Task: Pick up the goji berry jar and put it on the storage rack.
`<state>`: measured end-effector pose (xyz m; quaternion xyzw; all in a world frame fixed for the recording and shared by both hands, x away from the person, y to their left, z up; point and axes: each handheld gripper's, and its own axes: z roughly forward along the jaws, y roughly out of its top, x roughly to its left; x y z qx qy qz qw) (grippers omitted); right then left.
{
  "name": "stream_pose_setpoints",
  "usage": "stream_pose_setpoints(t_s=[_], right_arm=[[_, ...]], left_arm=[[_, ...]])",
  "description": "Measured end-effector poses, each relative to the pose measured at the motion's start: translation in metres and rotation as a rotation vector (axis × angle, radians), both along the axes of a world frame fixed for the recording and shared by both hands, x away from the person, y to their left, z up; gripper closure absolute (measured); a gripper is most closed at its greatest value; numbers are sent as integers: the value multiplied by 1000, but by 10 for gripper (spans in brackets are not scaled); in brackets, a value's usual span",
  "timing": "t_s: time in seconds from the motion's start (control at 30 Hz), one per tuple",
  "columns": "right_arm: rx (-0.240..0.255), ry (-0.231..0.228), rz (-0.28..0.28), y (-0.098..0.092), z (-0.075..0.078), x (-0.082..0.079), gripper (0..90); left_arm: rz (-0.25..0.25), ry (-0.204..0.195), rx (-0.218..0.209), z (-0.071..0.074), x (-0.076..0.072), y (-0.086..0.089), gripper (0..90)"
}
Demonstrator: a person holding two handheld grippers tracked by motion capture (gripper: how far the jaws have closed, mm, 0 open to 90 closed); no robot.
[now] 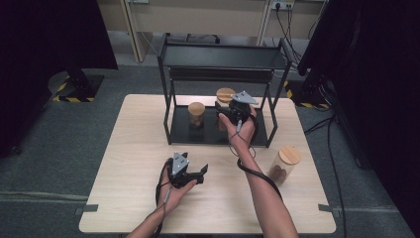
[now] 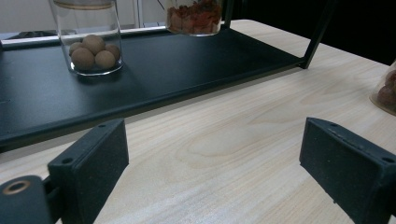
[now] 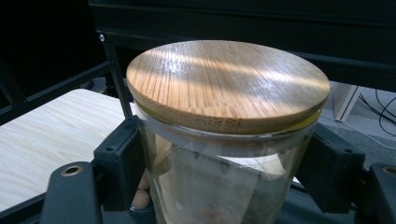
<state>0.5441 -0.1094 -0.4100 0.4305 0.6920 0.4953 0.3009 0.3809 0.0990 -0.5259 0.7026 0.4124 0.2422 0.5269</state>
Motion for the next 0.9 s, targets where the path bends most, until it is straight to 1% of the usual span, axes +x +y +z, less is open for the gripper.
stream_pose_setpoints(t_s=[0.5,0.9], right_arm=[[0,21,-17,2,-4,14,251],[5,29,-38,3,-5,26,251]], left_arm=[[2,1,-1,0,0,0,75],[3,2,-2,0,0,0,76]])
